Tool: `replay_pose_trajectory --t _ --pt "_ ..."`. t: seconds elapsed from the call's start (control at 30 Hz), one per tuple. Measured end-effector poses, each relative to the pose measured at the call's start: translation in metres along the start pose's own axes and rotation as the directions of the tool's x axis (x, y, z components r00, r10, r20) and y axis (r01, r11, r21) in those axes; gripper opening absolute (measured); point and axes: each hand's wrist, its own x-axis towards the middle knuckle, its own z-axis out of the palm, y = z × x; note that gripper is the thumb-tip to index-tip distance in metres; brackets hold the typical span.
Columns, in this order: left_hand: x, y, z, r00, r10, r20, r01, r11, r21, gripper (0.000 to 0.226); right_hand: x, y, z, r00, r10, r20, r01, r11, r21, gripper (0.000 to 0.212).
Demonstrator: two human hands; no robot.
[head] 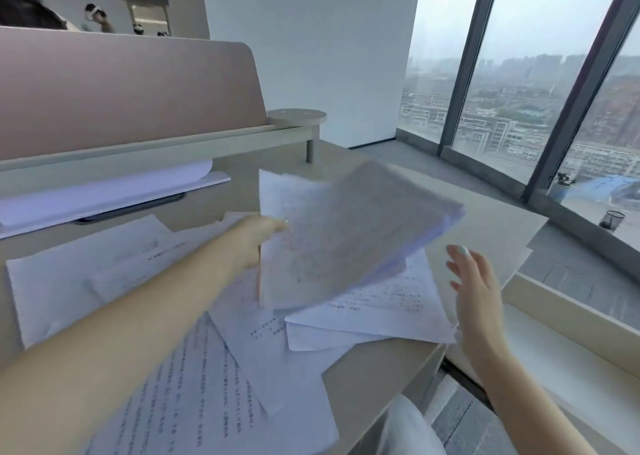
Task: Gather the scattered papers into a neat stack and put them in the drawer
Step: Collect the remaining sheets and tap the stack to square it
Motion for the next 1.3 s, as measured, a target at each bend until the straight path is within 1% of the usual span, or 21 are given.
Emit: replay_pose_trajectory --t 0.03,0.07,0.1,0.13,0.2,0.27,0.3,0.37,0.43,0.5,0.6,0.7,0.77,0.87,0.97,1.0,1.03,1.07,1.17,1.23,1.3 --pt "0.003 -0.010 0.005 1.000 -0.024 0.015 0.024 1.000 0.019 0.040 0.010 -0.001 -0.007 0.999 0.029 0.016 -0.028 0.999 -0.027 0.027" --pt "0.001 -0.017 0.011 0.999 -0.044 -0.010 0.044 0.996 0.077 0.040 0.020 -0.003 -0.013 0.995 0.083 0.056 -0.079 0.994 -0.073 0.028" --pt "0.000 -0.019 0.015 0.999 -0.035 -0.013 0.036 0.996 0.075 0.041 0.031 -0.003 -0.016 0.984 0.140 0.113 -0.123 0.982 -0.147 0.028" --pt "0.005 -0.018 0.016 0.999 -0.036 -0.017 0.037 0.997 0.063 0.045 0.038 -0.005 -0.016 0.965 0.198 0.173 -0.146 0.951 -0.274 0.030" --pt "0.006 -0.011 0.018 0.997 -0.064 -0.049 0.066 0.997 0.043 0.045 0.050 -0.007 -0.011 0.939 0.236 0.251 -0.077 0.855 -0.513 0.041" --pt "-0.004 -0.005 0.020 0.994 -0.105 -0.005 0.105 0.994 -0.013 0.013 0.056 -0.005 0.000 0.925 0.241 0.293 -0.007 0.784 -0.621 0.042" --pt "-0.001 -0.006 0.019 0.994 -0.111 -0.002 0.111 0.993 -0.033 0.013 0.056 -0.003 0.006 0.919 0.251 0.305 0.005 0.764 -0.645 0.042" --pt "0.001 -0.008 0.014 0.991 -0.137 0.000 0.137 0.990 -0.034 0.023 0.052 -0.001 0.014 0.921 0.249 0.300 0.025 0.730 -0.683 0.054" --pt "0.002 -0.012 0.011 0.991 -0.133 0.023 0.133 0.991 -0.003 0.015 0.048 0.007 0.017 0.931 0.207 0.301 0.068 0.710 -0.701 0.055" --pt "-0.001 -0.014 0.011 0.991 -0.102 0.088 0.102 0.995 0.007 0.020 0.041 0.014 0.017 0.944 0.158 0.290 0.113 0.671 -0.732 0.053" --pt "-0.001 -0.018 0.016 0.995 -0.018 0.098 0.023 0.998 -0.058 0.025 0.030 0.021 0.020 0.964 0.055 0.259 0.176 0.598 -0.782 0.048" --pt "-0.015 -0.016 0.025 0.990 0.067 0.124 -0.045 0.984 -0.174 0.026 0.027 0.022 0.023 0.973 0.009 0.231 0.178 0.607 -0.775 0.047" --pt "-0.015 -0.020 0.027 0.990 0.092 0.105 -0.086 0.994 -0.065 0.034 0.028 0.021 0.023 0.974 0.017 0.224 0.166 0.618 -0.768 0.047" --pt "-0.013 -0.034 0.029 0.986 0.165 0.003 -0.160 0.953 0.256 0.037 0.029 0.021 0.025 0.976 0.017 0.218 0.159 0.632 -0.759 0.047" --pt "-0.016 -0.043 0.033 0.939 0.342 -0.024 -0.279 0.803 0.527 0.037 0.030 0.017 0.029 0.975 0.045 0.218 0.132 0.671 -0.730 0.049" --pt "-0.015 -0.045 0.033 0.922 0.382 -0.061 -0.267 0.744 0.612 0.039 0.031 0.015 0.030 0.974 0.056 0.221 0.123 0.689 -0.714 0.050" --pt "-0.015 -0.046 0.034 0.914 0.393 -0.102 -0.235 0.716 0.658 0.040 0.030 0.014 0.031 0.973 0.066 0.223 0.113 0.704 -0.701 0.050" --pt "-0.013 -0.046 0.033 0.918 0.374 -0.131 -0.212 0.744 0.633 0.040 0.029 0.014 0.032 0.972 0.074 0.223 0.105 0.714 -0.692 0.050" --pt "-0.014 -0.040 0.029 0.957 0.256 -0.138 -0.195 0.917 0.348 0.037 0.025 0.014 0.034 0.970 0.086 0.229 0.098 0.721 -0.686 0.050" --pt "-0.018 -0.031 0.027 0.971 0.191 -0.140 -0.167 0.971 0.169 0.035 0.022 0.014 0.034 0.969 0.094 0.230 0.094 0.720 -0.687 0.051" --pt "-0.022 -0.025 0.027 0.990 0.114 -0.085 -0.113 0.994 0.015 0.034 0.019 0.014 0.034 0.968 0.100 0.229 0.089 0.718 -0.690 0.051"
